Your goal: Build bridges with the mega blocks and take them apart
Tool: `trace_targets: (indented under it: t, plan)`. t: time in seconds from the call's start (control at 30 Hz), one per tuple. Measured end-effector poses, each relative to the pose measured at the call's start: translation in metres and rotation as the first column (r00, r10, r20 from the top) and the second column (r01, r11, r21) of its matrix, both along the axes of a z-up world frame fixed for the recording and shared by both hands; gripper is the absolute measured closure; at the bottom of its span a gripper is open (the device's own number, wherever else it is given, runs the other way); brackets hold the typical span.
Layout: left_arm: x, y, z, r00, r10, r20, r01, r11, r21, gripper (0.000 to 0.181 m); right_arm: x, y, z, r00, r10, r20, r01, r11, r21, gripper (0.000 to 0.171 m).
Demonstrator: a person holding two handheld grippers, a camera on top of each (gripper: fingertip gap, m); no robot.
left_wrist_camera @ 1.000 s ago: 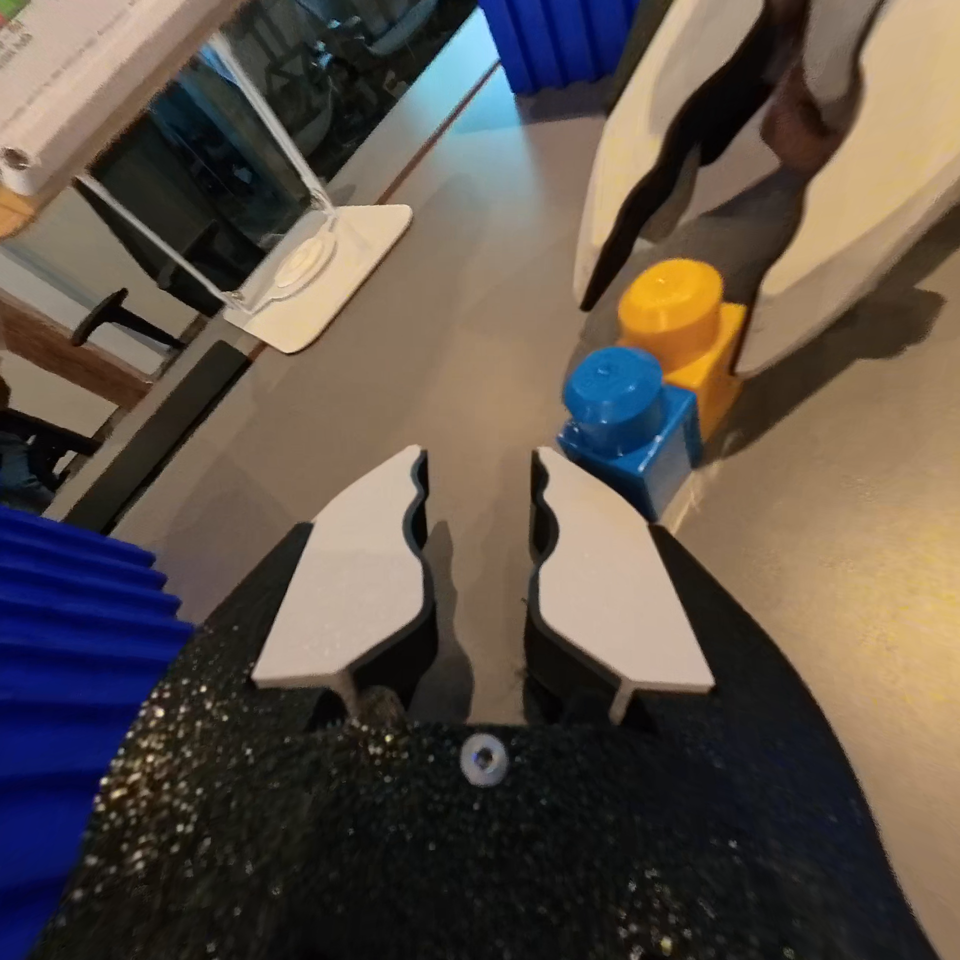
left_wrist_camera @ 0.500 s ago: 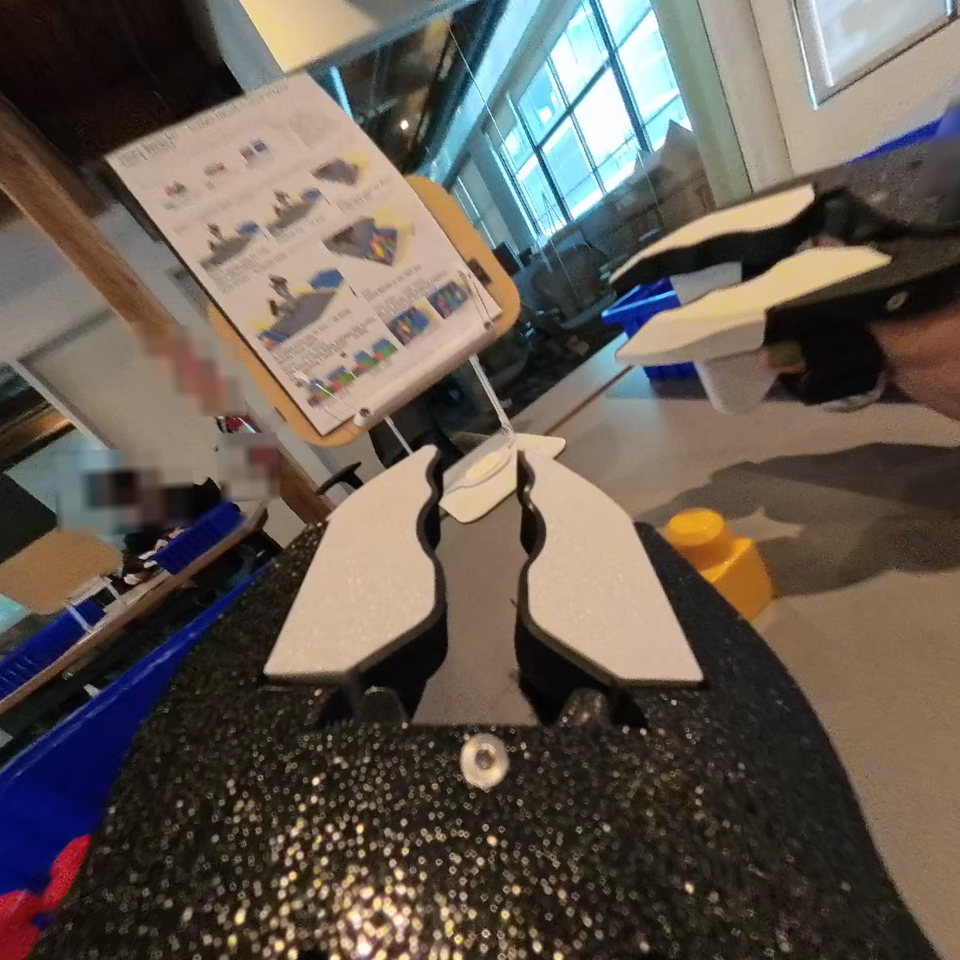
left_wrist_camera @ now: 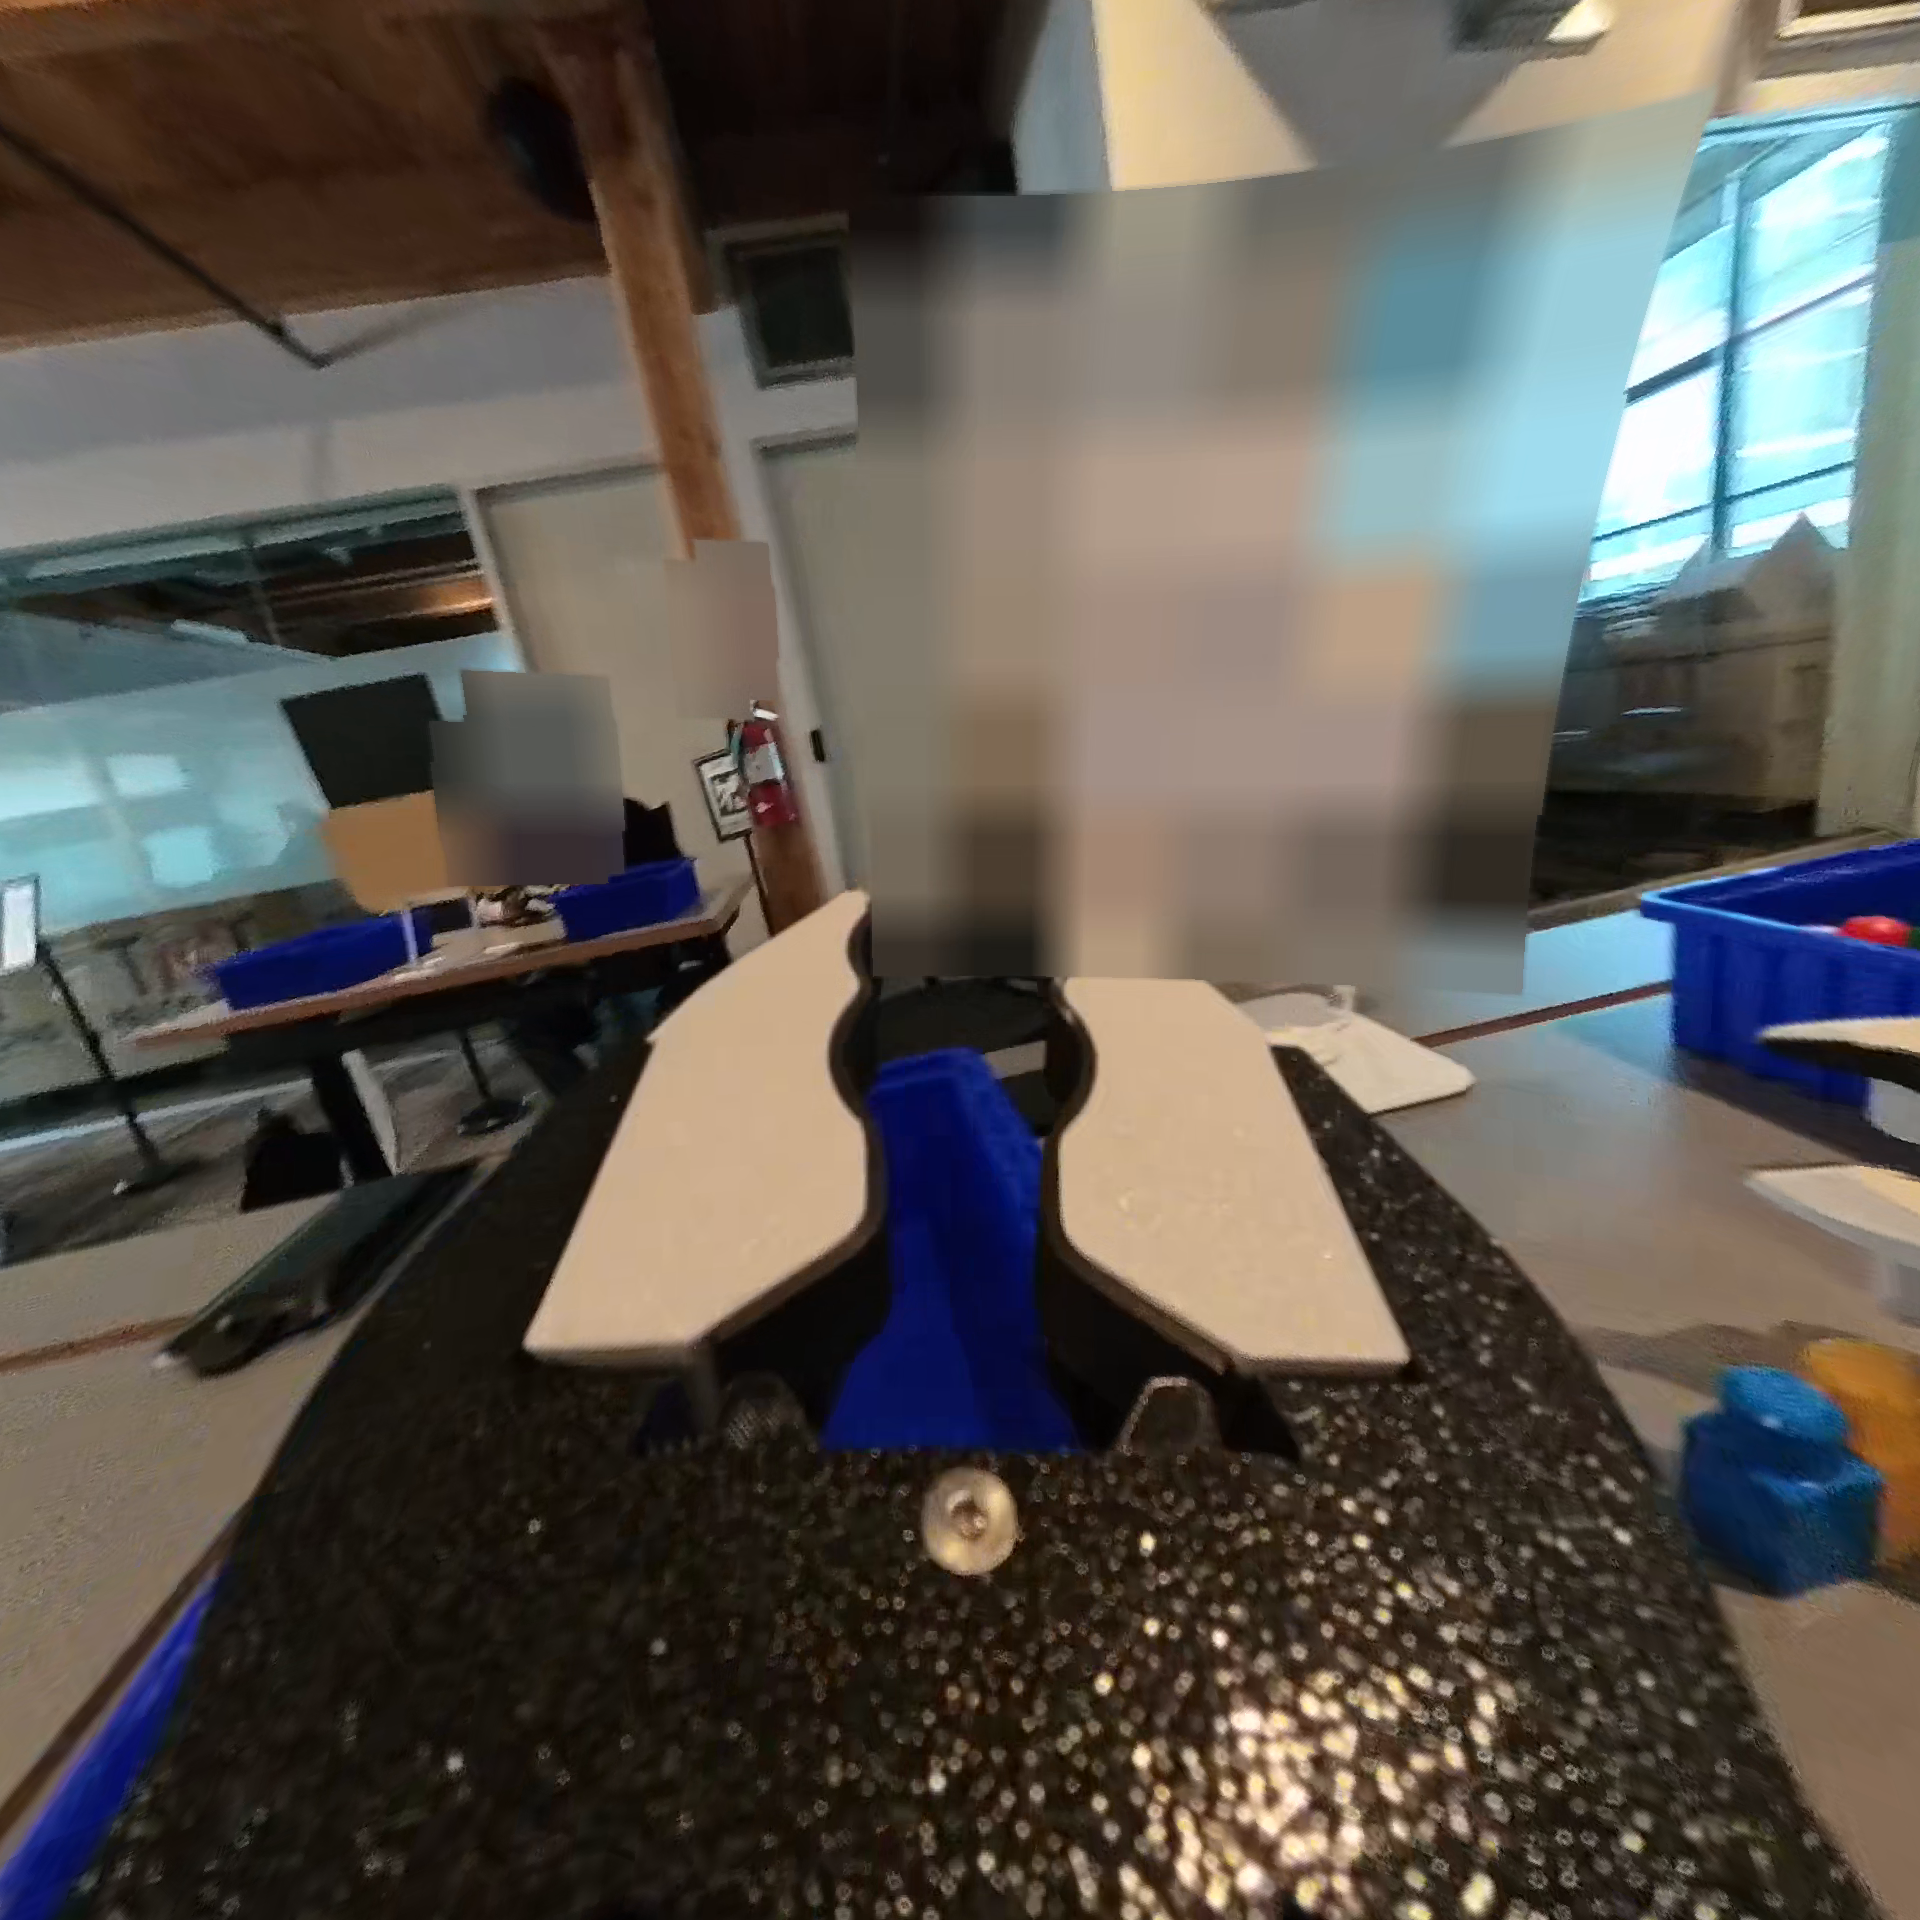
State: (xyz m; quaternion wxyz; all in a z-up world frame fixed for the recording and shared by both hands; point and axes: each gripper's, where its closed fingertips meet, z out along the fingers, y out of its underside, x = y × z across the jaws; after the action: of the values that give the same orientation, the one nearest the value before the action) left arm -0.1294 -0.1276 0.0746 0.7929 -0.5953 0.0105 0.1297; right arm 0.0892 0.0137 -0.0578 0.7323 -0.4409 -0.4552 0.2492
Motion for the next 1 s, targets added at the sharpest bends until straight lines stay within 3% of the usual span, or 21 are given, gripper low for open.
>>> trace_targets:
  t: [0.1,0.2,0.3,0.4,0.63,0.87,1.0]
  plan:
    - [-0.044,-0.005,-0.010,0.999,0.012,0.041,-0.008,0.993,-0.115,0.141,-0.003,0.002,-0.002,1.000,0.007,0.004,-0.007,1.000,-0.020,0.119]
    - [-0.081,-0.007,-0.049,0.994,0.083,0.076,-0.051,0.934,-0.354,0.130,-0.004,0.000,-0.003,1.000,0.021,0.011,-0.021,0.999,-0.026,0.121]
    - [-0.098,-0.010,-0.090,0.991,0.108,0.080,-0.048,0.841,-0.539,0.133,-0.008,-0.002,-0.006,0.999,0.034,0.027,-0.033,0.999,-0.025,0.123]
    - [-0.102,-0.007,-0.112,0.994,0.097,0.045,-0.047,0.772,-0.634,0.140,-0.013,-0.005,-0.008,0.998,0.040,0.053,-0.040,0.999,-0.009,0.125]
    - [-0.125,0.053,-0.121,0.998,0.057,-0.012,-0.046,0.627,-0.778,0.140,-0.017,-0.014,-0.009,0.995,0.028,0.096,-0.035,0.997,0.072,0.129]
    - [-0.190,0.125,-0.161,0.975,0.212,-0.066,-0.122,0.264,-0.957,0.143,-0.007,-0.008,0.001,0.998,-0.019,0.064,0.012,0.994,0.107,0.130]
    - [-0.210,0.144,-0.175,0.949,0.297,-0.104,-0.141,0.107,-0.984,0.141,0.005,-0.005,0.013,0.999,-0.029,0.016,0.027,0.991,0.128,0.130]
